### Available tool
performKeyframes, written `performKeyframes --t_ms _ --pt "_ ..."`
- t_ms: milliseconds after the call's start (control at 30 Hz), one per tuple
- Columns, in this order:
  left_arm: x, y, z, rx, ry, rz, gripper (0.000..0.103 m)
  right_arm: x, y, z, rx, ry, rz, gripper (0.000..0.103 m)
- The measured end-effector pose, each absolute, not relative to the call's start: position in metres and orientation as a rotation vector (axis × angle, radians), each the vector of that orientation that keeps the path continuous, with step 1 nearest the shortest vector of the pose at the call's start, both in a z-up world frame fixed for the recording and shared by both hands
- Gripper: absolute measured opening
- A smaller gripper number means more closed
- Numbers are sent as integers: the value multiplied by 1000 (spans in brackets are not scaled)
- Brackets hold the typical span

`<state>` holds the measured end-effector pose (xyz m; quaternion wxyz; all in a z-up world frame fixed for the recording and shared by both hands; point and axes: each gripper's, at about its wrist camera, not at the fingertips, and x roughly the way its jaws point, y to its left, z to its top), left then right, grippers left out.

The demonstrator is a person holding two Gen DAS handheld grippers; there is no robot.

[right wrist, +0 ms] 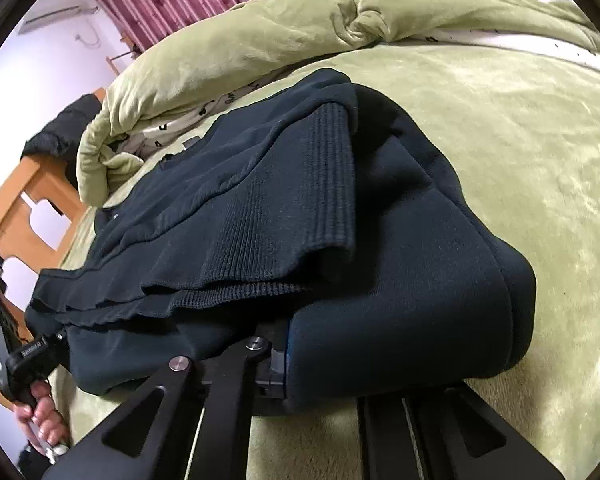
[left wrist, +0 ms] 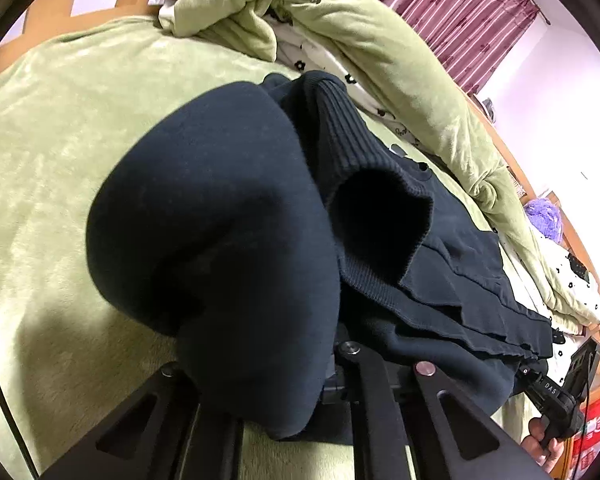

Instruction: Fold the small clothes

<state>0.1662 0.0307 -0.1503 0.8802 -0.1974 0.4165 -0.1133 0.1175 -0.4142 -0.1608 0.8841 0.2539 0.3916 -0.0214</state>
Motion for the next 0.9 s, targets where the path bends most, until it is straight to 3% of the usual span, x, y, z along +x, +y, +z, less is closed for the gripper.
performKeyframes --t_ms 900 --pt "19 42 -137 -311 900 -273 10 -57 -404 -140 561 825 -70 8"
